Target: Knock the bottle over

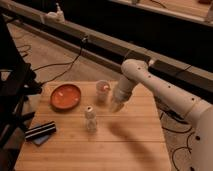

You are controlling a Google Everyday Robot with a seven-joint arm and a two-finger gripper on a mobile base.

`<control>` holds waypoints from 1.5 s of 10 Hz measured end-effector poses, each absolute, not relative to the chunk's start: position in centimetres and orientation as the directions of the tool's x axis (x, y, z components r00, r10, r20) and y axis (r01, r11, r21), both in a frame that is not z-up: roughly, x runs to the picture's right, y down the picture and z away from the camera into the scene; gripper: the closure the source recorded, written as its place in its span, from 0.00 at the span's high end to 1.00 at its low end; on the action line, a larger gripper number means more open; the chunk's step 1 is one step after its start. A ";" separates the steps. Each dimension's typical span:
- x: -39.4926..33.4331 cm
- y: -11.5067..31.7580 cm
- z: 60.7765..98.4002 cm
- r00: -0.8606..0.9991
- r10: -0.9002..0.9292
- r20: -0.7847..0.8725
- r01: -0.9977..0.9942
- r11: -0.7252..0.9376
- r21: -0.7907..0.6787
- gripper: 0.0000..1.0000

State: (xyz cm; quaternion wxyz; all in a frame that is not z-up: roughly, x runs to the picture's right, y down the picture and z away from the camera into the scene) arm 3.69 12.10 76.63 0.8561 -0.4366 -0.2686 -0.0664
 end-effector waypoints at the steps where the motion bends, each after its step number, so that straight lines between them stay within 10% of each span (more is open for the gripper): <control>1: 2.2 12.4 76.0 0.819 0.131 0.559 0.390 0.587 -0.710 0.00; 15: -9.2 8.4 70.2 0.380 0.339 0.861 0.632 0.585 -0.509 0.00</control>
